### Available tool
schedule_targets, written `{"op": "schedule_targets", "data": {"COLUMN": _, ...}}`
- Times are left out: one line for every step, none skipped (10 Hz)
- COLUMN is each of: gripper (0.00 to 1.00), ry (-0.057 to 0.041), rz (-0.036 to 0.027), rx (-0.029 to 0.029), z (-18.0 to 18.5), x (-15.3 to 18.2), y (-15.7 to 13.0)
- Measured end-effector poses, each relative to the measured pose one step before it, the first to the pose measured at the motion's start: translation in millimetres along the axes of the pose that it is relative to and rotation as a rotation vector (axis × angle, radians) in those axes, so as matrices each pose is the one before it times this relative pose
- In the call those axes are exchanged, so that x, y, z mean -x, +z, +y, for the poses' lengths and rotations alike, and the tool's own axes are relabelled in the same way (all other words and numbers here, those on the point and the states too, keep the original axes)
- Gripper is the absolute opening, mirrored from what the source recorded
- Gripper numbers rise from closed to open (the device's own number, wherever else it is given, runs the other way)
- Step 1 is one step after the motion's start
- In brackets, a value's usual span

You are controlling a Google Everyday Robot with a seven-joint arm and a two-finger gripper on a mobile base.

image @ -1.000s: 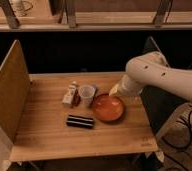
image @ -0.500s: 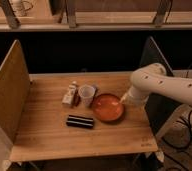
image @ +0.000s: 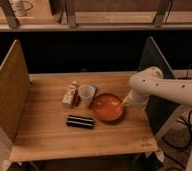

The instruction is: Drag the ceramic bowl in a circle

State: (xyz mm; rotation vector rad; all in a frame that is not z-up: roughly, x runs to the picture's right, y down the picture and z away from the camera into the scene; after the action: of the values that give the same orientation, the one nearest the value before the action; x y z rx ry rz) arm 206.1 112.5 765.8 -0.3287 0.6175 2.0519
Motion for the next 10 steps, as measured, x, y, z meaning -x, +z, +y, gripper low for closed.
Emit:
{"op": "schedule_targets", "data": {"gripper": 0.65, "ry": -0.01214, "rz": -0.00842, "rx": -0.0043, "z": 1.79, "x": 2.01, "y": 0.12}}
{"op": "schedule_targets", "data": {"gripper": 0.65, "ry": -0.01406, "rz": -0.00637, "rx": 0.00408, "z": 8.51, "x": 3.37, "y": 2.67}}
{"op": "schedule_targets", "data": {"gripper": 0.65, "ry": -0.01575, "rz": -0.00377, "rx": 0.00709, "z": 10.32, "x": 4.07, "y": 5.59}}
{"op": "schedule_targets", "data": {"gripper": 0.65, "ry": -0.01304, "rz": 0.0035, "rx": 0.00578, "z": 9.16, "x": 3.3, "y": 8.13}}
{"op": "schedule_targets", "data": {"gripper": 0.65, "ry": -0.00847, "rz": 0.00564, "rx": 0.00107, "z": 4.81, "x": 1.75, "y": 6.51}}
{"op": "schedule_targets", "data": {"gripper": 0.65, "ry": -0.0133, "rz": 0.01366, "rx": -0.00722, "z": 4.38, "x": 1.75, "y": 13.35}}
{"op": "schedule_targets", "data": {"gripper": 0.65, "ry": -0.00741, "rz": 0.0187, "rx": -0.01614, "z": 1.27, "x": 0.81, "y": 15.55}}
{"op": "schedule_targets", "data": {"gripper": 0.65, "ry": -0.00252, "rz": 0.01529, "rx": -0.01461, "z": -0.07, "x": 0.04, "y": 11.85}}
{"op": "schedule_targets", "data": {"gripper": 0.65, "ry": -0.00537, "rz": 0.01605, "rx": -0.00804, "z": 4.81, "x": 1.4, "y": 14.85}}
{"op": "schedule_targets", "data": {"gripper": 0.65, "ry": -0.00395, "rz": 0.01665, "rx": -0.00095, "z": 6.1, "x": -0.22, "y": 10.83}}
